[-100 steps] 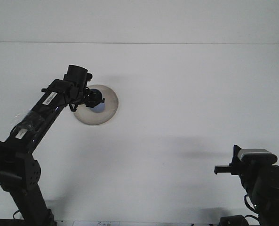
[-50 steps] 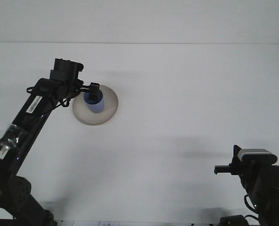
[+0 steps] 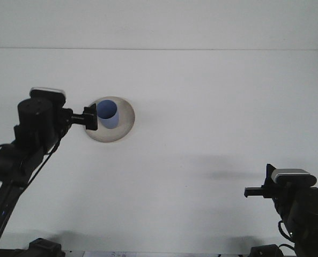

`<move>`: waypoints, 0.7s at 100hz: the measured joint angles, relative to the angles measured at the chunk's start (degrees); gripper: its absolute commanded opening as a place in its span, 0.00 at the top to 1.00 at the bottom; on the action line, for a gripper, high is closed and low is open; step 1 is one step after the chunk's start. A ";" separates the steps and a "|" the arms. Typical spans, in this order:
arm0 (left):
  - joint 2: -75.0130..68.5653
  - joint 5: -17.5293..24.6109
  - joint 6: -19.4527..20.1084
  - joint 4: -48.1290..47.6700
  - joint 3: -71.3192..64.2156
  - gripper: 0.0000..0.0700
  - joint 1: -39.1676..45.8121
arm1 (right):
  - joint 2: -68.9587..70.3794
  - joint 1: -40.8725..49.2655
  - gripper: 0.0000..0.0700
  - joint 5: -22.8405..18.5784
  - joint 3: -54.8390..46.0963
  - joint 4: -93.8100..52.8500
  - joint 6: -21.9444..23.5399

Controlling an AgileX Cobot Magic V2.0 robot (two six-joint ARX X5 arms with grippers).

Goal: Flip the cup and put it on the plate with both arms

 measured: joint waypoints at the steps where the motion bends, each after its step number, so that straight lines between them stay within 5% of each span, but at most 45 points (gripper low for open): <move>1: -0.81 0.00 -0.11 0.42 -0.96 0.11 -0.02 | 0.00 0.00 1.00 0.00 0.00 0.00 0.00; 25: -19.23 -1.97 -3.91 7.37 -25.44 0.17 -0.02 | 0.00 0.00 1.00 0.00 0.00 0.04 0.02; 33: -24.06 -2.01 -4.35 7.37 -31.85 0.41 -0.02 | 0.00 0.00 1.00 0.00 0.00 0.09 0.00; 45: -28.98 -2.03 -4.79 7.26 -37.07 1.00 -0.02 | 0.00 0.00 1.00 0.00 0.00 0.17 0.02; 70: -32.92 -2.08 -5.20 7.96 -37.68 0.98 -0.02 | 0.00 0.00 1.00 0.00 0.00 0.33 0.02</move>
